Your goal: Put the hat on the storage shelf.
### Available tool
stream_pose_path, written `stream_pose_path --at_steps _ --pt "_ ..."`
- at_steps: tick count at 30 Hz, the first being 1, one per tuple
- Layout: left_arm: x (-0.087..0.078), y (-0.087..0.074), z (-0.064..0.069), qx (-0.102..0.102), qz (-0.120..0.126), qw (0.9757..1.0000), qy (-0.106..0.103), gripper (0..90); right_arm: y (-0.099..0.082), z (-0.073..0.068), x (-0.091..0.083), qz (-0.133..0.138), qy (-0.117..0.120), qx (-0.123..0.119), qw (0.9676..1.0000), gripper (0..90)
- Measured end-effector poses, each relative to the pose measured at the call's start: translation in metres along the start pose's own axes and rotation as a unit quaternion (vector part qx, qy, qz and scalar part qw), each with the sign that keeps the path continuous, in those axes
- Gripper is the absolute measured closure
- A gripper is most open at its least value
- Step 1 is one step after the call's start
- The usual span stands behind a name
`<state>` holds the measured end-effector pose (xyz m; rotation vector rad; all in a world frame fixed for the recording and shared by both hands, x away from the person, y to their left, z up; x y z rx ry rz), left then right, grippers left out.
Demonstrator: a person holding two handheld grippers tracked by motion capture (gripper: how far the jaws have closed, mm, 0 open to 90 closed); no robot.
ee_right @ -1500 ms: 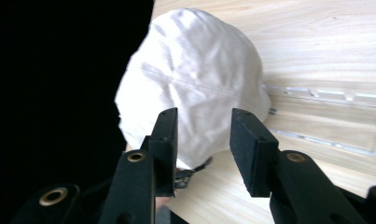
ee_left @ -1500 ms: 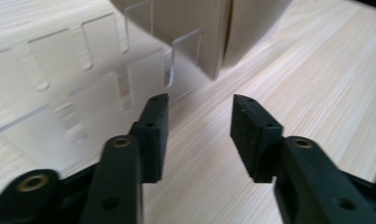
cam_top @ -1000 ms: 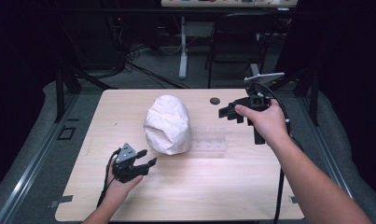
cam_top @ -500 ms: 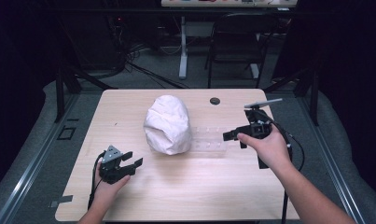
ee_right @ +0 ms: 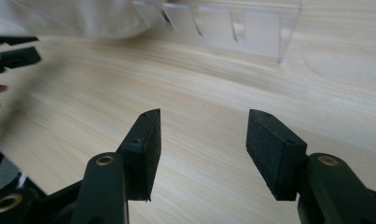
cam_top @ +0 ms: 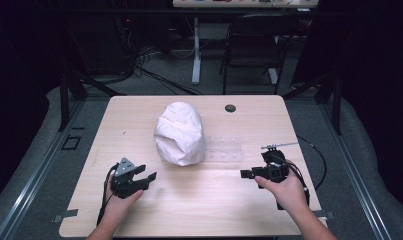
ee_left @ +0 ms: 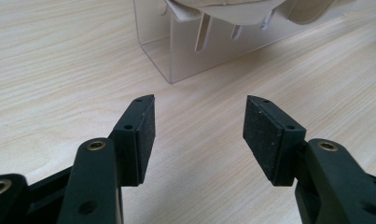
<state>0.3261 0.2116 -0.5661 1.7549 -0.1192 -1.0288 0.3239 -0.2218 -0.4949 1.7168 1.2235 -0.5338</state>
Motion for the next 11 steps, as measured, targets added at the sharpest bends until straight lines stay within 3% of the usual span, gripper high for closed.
stream_pose_path --at_steps 7,9,11 --pt "0.003 0.001 0.003 0.008 -0.003 0.9999 -0.009 44.6 -0.024 0.020 0.011 0.043 -0.029 -0.013 0.9986 45.2" --pt "0.004 0.002 0.005 0.010 -0.003 0.9999 -0.012 44.7 -0.031 0.025 0.014 0.084 -0.035 -0.019 0.9957 43.1" --pt "0.004 0.002 0.008 0.010 -0.001 0.9998 -0.016 44.9 -0.039 0.030 0.016 0.124 -0.047 -0.039 0.9904 41.7"
Point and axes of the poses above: each handheld gripper's, and its own axes: x roughly forward along the jaws, y roughly out of its top, z roughly to its right, the point moved 1 cm from there along x, roughly forward along the jaws, and after that the axes turned 12 degrees about x, right-handed, at the moved point
